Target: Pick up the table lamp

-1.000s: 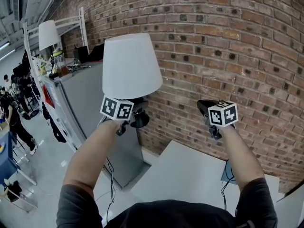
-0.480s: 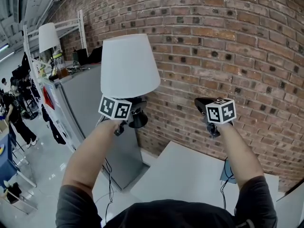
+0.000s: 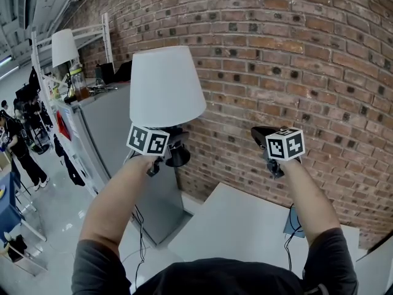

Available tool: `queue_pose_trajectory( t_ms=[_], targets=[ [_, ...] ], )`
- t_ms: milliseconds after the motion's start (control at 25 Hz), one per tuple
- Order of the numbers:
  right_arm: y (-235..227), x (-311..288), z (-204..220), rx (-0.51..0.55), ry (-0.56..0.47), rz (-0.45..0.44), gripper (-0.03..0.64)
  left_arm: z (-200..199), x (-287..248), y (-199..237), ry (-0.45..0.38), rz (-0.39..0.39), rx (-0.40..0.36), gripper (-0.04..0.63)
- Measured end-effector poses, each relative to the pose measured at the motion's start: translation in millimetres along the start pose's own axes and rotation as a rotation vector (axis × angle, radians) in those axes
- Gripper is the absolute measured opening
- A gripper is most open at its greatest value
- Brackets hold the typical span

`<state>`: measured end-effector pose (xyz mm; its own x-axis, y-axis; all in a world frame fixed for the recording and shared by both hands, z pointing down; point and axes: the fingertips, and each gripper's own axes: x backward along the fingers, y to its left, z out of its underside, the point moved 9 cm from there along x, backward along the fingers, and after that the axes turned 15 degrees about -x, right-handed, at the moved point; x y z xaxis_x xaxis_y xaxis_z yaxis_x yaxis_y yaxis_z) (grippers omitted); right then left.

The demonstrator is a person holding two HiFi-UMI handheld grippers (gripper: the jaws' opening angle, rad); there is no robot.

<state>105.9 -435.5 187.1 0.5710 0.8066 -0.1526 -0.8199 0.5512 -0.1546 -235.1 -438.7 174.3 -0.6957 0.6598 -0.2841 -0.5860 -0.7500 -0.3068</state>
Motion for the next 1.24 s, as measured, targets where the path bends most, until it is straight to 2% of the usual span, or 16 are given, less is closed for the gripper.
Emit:
queue_pose_trajectory(
  t_ms=[400,1240],
  targets=[
    [5,3,0,0.036,-0.004,0.008,-0.008,-1,5,-4,0.011,-0.001,0.001,0.123],
    [11,1,4,0.023,0.008,-0.008,-0.008,1,6,-9,0.018,0.013,0.003,0.123]
  ],
)
